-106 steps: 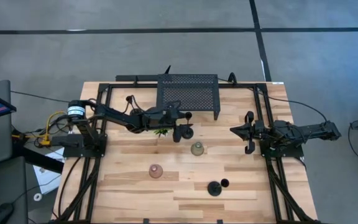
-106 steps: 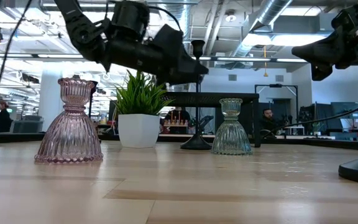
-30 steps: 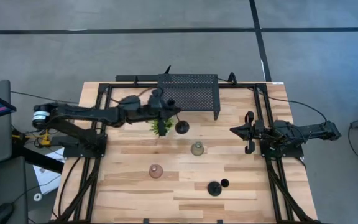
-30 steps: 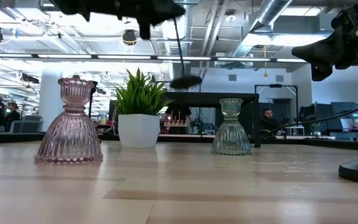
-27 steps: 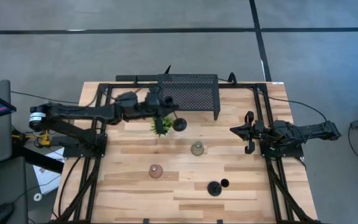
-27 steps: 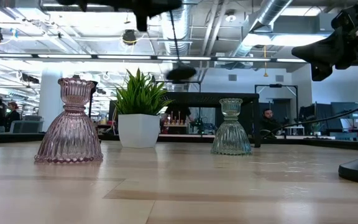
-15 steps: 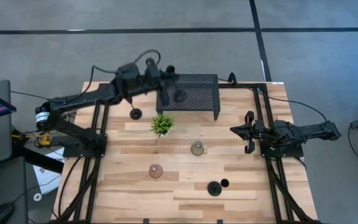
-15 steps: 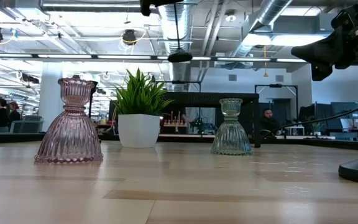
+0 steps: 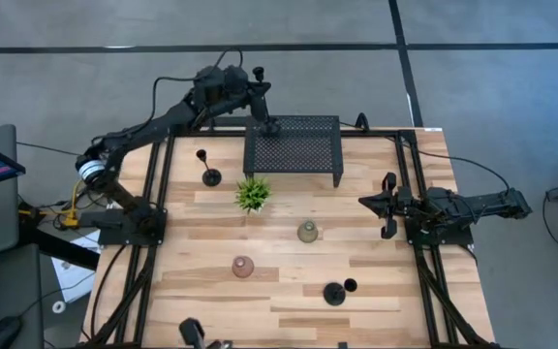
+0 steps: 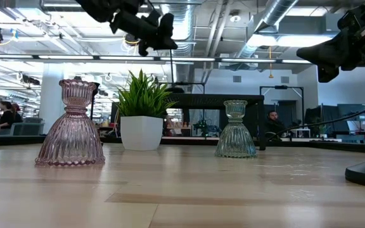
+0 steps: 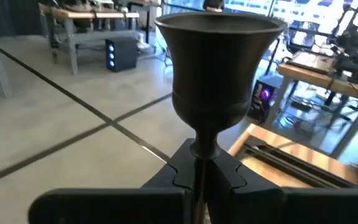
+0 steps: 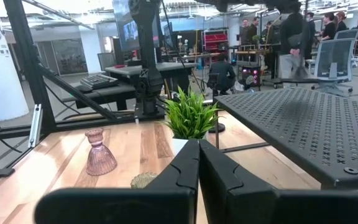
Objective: Pick & Place candle stick holders
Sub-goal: Put the middle black candle holder on the shelf
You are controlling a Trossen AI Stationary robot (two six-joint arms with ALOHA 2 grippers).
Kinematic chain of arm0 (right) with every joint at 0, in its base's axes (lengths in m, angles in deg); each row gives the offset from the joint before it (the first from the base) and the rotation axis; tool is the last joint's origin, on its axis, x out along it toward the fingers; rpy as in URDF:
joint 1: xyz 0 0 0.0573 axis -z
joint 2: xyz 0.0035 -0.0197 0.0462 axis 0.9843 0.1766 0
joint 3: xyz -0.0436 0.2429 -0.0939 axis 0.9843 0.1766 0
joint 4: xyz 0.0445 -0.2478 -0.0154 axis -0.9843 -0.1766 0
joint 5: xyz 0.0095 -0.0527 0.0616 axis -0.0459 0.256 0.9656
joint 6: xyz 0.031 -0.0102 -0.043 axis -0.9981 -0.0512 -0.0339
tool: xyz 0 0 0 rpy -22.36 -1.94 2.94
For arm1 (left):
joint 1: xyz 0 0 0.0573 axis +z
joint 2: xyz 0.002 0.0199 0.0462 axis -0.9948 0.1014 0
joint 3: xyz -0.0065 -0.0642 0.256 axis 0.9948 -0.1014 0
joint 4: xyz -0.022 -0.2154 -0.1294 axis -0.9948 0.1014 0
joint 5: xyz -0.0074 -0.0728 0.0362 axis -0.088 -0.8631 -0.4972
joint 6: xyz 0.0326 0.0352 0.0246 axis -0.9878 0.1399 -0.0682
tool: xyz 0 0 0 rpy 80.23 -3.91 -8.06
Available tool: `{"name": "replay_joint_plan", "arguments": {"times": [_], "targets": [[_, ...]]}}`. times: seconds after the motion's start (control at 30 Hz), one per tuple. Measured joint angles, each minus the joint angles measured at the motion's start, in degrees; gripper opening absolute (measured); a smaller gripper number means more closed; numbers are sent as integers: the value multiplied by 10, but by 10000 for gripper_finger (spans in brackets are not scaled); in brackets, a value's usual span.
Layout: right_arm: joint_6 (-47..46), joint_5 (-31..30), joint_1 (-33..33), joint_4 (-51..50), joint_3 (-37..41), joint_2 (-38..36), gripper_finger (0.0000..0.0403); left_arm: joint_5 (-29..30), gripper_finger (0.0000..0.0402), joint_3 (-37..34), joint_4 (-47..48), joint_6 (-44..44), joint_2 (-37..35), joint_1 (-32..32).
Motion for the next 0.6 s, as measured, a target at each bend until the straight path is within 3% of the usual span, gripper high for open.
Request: {"name": "replay_joint_plan", "arguments": {"times": [0.6], "targets": [[0, 0, 0, 0, 0, 0, 0, -1, 12, 1, -50, -6, 53, -9]]}}
